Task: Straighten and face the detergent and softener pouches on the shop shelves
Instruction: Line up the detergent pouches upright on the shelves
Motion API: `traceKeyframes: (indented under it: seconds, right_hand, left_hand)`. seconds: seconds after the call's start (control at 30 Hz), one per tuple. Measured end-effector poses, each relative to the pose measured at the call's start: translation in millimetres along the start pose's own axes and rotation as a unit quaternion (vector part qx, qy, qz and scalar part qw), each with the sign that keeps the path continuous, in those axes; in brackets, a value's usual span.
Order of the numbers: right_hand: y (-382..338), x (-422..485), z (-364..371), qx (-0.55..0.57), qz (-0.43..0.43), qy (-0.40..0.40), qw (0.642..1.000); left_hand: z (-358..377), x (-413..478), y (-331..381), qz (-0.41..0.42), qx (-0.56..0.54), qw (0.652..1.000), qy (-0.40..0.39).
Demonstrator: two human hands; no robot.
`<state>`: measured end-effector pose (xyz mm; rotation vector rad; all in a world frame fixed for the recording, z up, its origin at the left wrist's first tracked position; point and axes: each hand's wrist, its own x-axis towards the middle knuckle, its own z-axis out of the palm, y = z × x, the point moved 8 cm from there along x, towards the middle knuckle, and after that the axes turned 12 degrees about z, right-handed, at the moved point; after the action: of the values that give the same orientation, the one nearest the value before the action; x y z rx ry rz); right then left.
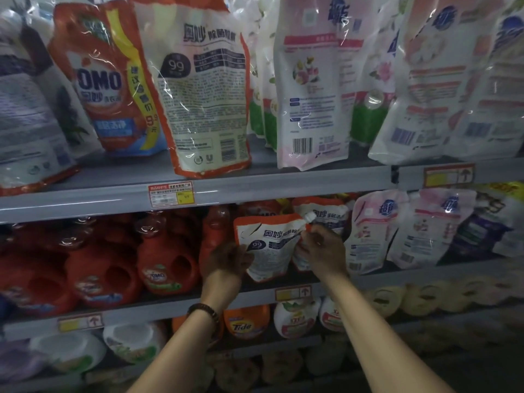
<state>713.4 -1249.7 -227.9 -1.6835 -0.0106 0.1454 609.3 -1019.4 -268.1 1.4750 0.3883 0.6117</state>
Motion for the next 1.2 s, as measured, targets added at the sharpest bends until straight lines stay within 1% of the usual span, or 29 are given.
traceKeyframes:
  seconds: [0.03, 0.1, 0.13, 0.17, 0.2, 0.27, 0.37, 0.4, 0.43, 0.5, 0.53, 0.6, 0.67, 0.73, 0.87, 1.0, 1.1, 1.13, 1.2]
  right_hand:
    - [-0.5, 1.3, -0.5, -0.004, -0.006, 0.0, 1.0]
    - [-0.7, 4.5, -1.8, -0.015, -0.021, 0.0, 1.0]
    - [0.2, 7.2, -3.6, -0.028, -0.027, 0.006, 0.999]
    - [1.3, 9.4, -5.5, -0.039, -0.035, 0.01, 0.999]
    - [6.5, 12.5, -5.7, -0.043, -0.033, 0.007, 0.999]
    - [17.5, 16.0, -2.4, -0.033, -0.016, -0.016, 0.999]
    - [29.8, 21.0, 3.8, -0.049, -0.016, -0.03, 0.998]
    - [32.0, 22.5, 5.8, -0.051, -0.016, -0.034, 0.998]
    - [34.0, 23.8, 7.8, -0.05, -0.013, -0.036, 0.998]
    - [32.1, 24.3, 10.5, -0.043, -0.018, -0.04, 0.998]
    - [31.2, 25.3, 12.8, -0.049, -0.021, -0.045, 0.998]
    - [29.4, 27.3, 15.0, -0.07, -0.029, -0.051, 0.996]
    - [29.9, 28.5, 16.9, -0.096, -0.04, -0.06, 0.993]
    - [31.5, 28.9, 20.9, -0.119, -0.04, -0.065, 0.99]
    - [24.5, 19.4, 21.6, -0.176, -0.055, -0.058, 0.981]
    - [16.1, 11.2, 19.4, -0.194, -0.08, -0.051, 0.976]
    - [16.7, 13.3, 17.0, -0.195, -0.069, -0.051, 0.977]
    - [15.0, 14.2, 14.6, -0.188, -0.073, -0.047, 0.978]
    - [8.7, 15.1, 6.9, -0.18, -0.088, -0.028, 0.979]
  left_hand:
    - [-0.4, 0.7, -1.6, -0.006, 0.023, 1.0, 0.01]
    - [4.9, 3.8, -4.2, 0.04, 0.113, 0.992, -0.047]
    - [5.3, 6.0, -6.1, 0.056, 0.175, 0.981, -0.065]
    - [6.2, 6.3, -8.4, 0.054, 0.199, 0.976, -0.074]
    - [7.0, 6.6, -13.6, 0.04, 0.192, 0.977, -0.078]
    - [7.3, 10.2, -19.8, 0.019, 0.173, 0.983, -0.052]
    - [9.8, 16.7, -33.7, -0.003, 0.071, 0.997, -0.03]
    - [8.4, 18.6, -35.8, 0.005, 0.065, 0.997, -0.029]
    - [6.5, 20.7, -36.8, 0.021, 0.085, 0.996, -0.03]
    - [5.1, 24.8, -40.9, 0.059, 0.18, 0.98, -0.055]
    - [3.0, 28.2, -42.5, 0.075, 0.21, 0.973, -0.058]
    - [-2.7, 37.4, -43.2, 0.102, 0.243, 0.964, -0.039]
    - [-5.9, 46.7, -47.2, 0.105, 0.273, 0.956, -0.037]
    - [-3.9, 45.8, -37.3, 0.104, 0.284, 0.952, -0.044]
    - [-3.6, 37.9, -31.1, 0.103, 0.289, 0.951, -0.028]
    - [-0.6, 30.6, -29.5, 0.118, 0.279, 0.953, -0.01]
    - [4.5, 25.0, -32.2, 0.085, 0.204, 0.975, -0.014]
    - [5.9, 21.9, -30.9, 0.074, 0.195, 0.978, -0.019]
    - [9.4, 16.3, -27.0, 0.063, 0.22, 0.972, -0.045]
